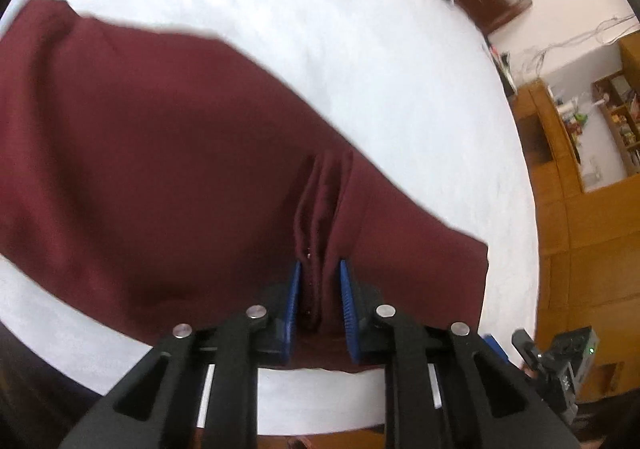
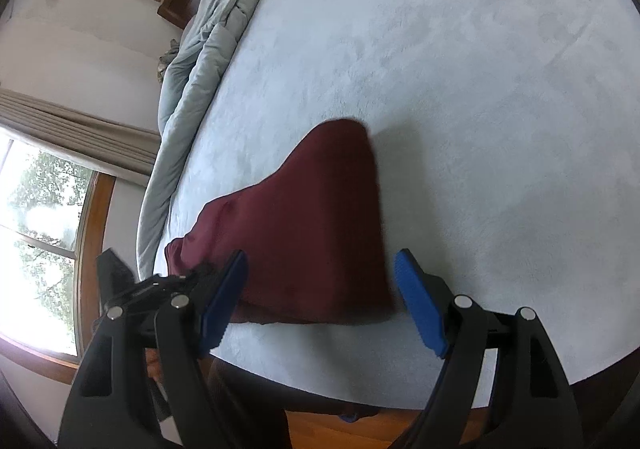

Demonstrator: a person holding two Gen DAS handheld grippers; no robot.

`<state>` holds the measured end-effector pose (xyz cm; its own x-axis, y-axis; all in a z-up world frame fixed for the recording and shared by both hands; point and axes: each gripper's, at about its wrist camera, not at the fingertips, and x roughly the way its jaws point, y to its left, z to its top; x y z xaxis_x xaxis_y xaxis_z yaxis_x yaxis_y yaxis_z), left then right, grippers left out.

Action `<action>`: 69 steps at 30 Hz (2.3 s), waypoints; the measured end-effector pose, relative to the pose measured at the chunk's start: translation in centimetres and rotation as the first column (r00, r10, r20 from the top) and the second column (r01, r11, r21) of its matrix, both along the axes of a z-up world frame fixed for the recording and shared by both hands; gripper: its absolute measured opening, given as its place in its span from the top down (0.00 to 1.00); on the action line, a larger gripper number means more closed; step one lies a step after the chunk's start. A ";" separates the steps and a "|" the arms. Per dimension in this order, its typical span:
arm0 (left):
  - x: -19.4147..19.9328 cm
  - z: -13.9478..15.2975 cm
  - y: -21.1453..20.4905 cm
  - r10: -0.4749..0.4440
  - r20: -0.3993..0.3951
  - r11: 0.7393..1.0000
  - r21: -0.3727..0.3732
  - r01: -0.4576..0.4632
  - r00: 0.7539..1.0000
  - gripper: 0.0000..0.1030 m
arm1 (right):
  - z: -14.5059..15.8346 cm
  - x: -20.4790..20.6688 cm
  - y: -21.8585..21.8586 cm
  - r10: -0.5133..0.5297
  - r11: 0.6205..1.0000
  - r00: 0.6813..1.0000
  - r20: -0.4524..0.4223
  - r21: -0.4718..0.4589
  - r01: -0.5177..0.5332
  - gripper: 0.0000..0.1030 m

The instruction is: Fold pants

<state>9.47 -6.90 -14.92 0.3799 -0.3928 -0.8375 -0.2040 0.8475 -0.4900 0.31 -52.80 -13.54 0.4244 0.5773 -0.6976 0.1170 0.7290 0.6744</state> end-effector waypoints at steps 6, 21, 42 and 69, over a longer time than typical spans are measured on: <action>-0.4 -2.9 4.5 0.049 -0.086 0.997 0.068 -0.043 0.995 0.79 | -0.9 0.8 0.5 0.025 1.000 0.999 -0.032 -0.001 -0.025 0.25; -0.3 0.9 3.2 0.066 0.060 0.991 0.113 -0.072 0.996 0.65 | -6.1 3.2 5.5 0.225 0.974 0.964 -0.145 0.071 -0.216 0.45; 3.5 1.2 -4.8 -0.132 0.108 0.977 0.183 0.110 0.985 0.54 | 0.3 3.2 3.5 0.184 0.943 0.974 -0.132 -0.255 -0.212 0.60; 3.2 -2.8 -5.6 -0.209 0.038 0.974 0.099 0.205 0.977 0.44 | -2.7 4.0 7.6 0.174 0.936 0.972 -0.158 -0.279 -0.213 0.53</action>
<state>12.66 -12.51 -17.73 0.3394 -0.3878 -0.8570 0.0024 0.9114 -0.4115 4.29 -45.15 -16.21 0.2204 0.4021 -0.8887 0.0253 0.9084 0.4173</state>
